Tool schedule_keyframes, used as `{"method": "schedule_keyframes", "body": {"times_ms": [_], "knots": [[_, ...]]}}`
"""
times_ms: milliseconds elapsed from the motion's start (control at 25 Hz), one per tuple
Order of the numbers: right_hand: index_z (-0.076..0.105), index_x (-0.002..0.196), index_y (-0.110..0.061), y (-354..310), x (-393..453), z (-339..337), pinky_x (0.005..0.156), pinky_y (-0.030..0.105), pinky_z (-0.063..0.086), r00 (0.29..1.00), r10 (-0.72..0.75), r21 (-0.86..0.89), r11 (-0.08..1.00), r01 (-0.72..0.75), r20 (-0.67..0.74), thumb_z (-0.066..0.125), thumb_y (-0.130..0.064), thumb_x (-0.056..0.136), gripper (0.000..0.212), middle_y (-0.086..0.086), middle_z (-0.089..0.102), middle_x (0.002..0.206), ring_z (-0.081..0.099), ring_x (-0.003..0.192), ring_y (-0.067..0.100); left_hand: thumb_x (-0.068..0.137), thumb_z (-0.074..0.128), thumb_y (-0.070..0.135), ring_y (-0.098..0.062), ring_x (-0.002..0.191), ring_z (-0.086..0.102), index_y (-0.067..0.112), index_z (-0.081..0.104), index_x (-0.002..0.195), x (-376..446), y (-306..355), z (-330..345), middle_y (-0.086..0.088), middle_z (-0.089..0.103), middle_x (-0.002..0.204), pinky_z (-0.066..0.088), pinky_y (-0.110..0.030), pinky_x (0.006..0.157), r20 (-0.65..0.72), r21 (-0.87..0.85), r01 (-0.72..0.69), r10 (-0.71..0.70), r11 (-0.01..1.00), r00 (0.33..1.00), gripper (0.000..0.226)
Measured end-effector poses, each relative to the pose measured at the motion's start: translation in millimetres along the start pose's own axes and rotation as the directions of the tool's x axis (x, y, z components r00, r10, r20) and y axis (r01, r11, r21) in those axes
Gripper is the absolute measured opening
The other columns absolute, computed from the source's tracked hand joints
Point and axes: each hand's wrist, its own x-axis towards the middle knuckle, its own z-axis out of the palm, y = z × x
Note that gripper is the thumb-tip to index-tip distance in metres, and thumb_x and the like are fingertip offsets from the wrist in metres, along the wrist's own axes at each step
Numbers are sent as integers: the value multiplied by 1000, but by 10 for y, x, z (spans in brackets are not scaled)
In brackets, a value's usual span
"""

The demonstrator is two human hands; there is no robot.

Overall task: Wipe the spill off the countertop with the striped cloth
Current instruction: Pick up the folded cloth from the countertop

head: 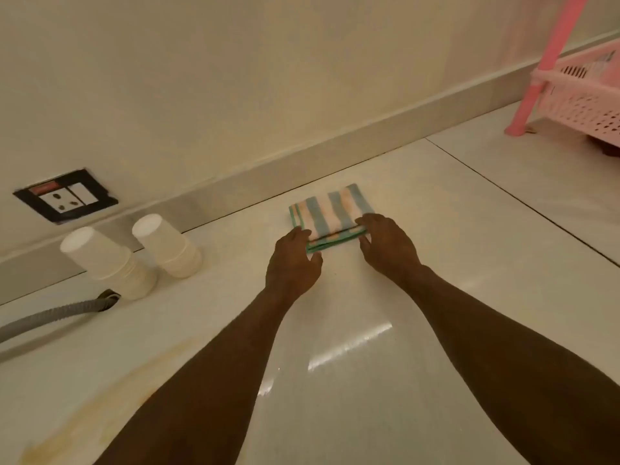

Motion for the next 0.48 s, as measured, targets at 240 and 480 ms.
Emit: {"method": "schedule_keyframes", "body": {"times_ms": [240,480], "knots": [[52,132,-16,215,463,-43,98,43,46,989,23,-71,997,-12,148,60,-16,89,44,8,51,140,49,121,27,96,49,33,-27,136,38,19,51,133,469,-92,103,-6,40,151,40,-43,105,130,159,-33,12,987,991,40],[59,122,-15,318,668,-22,85,42,48,989,-82,-193,976,105,127,55,-25,92,32,11,59,126,52,110,28,95,48,32,-23,110,54,18,62,118,646,-154,155,-4,62,125,49,-37,80,53,247,-155,147,956,988,30]]}}
